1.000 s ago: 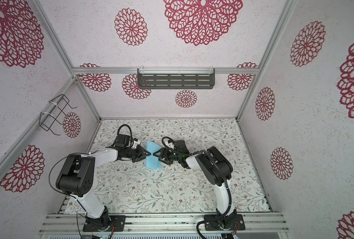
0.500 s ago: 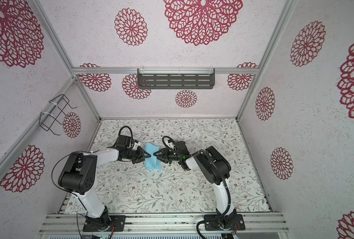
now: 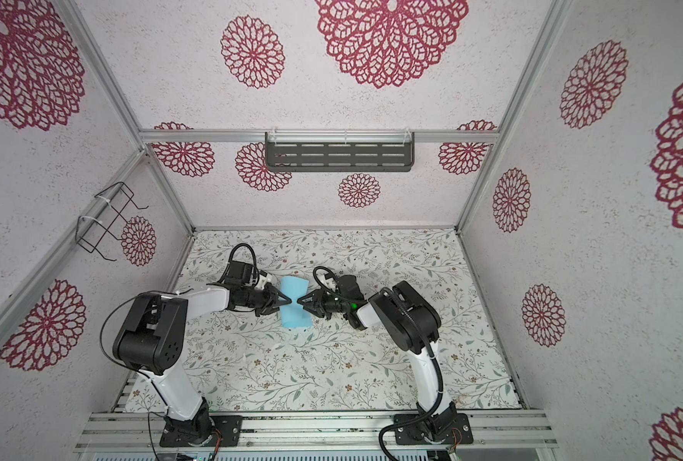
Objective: Fold a paper plane with a square sheet of paper (pick it up from the middle)
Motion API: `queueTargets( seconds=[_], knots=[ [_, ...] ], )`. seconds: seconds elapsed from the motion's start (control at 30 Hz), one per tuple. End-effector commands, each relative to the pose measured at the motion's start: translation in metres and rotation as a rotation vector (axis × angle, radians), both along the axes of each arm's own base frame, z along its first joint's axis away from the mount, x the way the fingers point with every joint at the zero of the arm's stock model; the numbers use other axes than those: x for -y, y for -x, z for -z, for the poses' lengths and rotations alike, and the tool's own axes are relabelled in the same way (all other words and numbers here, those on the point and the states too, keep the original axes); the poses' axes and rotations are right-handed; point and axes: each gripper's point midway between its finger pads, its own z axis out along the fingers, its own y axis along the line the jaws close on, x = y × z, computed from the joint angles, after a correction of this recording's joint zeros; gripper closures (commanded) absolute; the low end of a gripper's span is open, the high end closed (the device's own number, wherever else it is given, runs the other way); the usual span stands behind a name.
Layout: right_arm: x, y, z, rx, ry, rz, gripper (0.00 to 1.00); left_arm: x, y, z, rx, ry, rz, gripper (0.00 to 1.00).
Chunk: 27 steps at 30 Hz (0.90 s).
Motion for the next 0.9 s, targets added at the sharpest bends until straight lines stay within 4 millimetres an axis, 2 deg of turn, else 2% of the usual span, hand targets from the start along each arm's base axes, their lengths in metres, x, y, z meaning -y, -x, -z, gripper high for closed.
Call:
queueTargets(
  seconds=[0.0, 0.2, 0.27, 0.33, 0.53, 0.6, 0.73, 0.87],
  knots=[
    [-0.006, -0.005, -0.022, 0.061, -0.043, -0.003, 0.77, 0.004, -0.008, -0.011, 0.038, 0.021, 0.005, 0.74],
    [-0.001, -0.012, -0.035, 0.102, -0.038, 0.027, 0.93, 0.0, -0.009, -0.021, 0.064, 0.007, -0.004, 0.65],
    [0.003, -0.014, -0.04, 0.128, -0.02, 0.039, 0.97, -0.003, -0.01, -0.027, 0.076, 0.002, -0.012, 0.58],
    [0.008, -0.017, -0.043, 0.157, 0.024, 0.054, 1.0, -0.008, -0.01, -0.031, 0.088, -0.015, -0.023, 0.46],
    [0.034, -0.022, -0.058, 0.294, 0.249, 0.059, 1.0, -0.034, -0.014, -0.054, 0.167, -0.08, -0.102, 0.19],
    [0.043, -0.022, -0.066, 0.341, 0.341, 0.044, 1.0, -0.042, -0.015, -0.057, 0.188, -0.117, -0.128, 0.14],
    [0.058, -0.019, -0.089, 0.397, 0.486, 0.018, 1.0, -0.056, -0.014, -0.052, 0.19, -0.193, -0.172, 0.1],
    [0.062, -0.014, -0.103, 0.387, 0.543, -0.006, 1.0, -0.054, -0.012, -0.045, 0.177, -0.194, -0.177, 0.09]
  ],
)
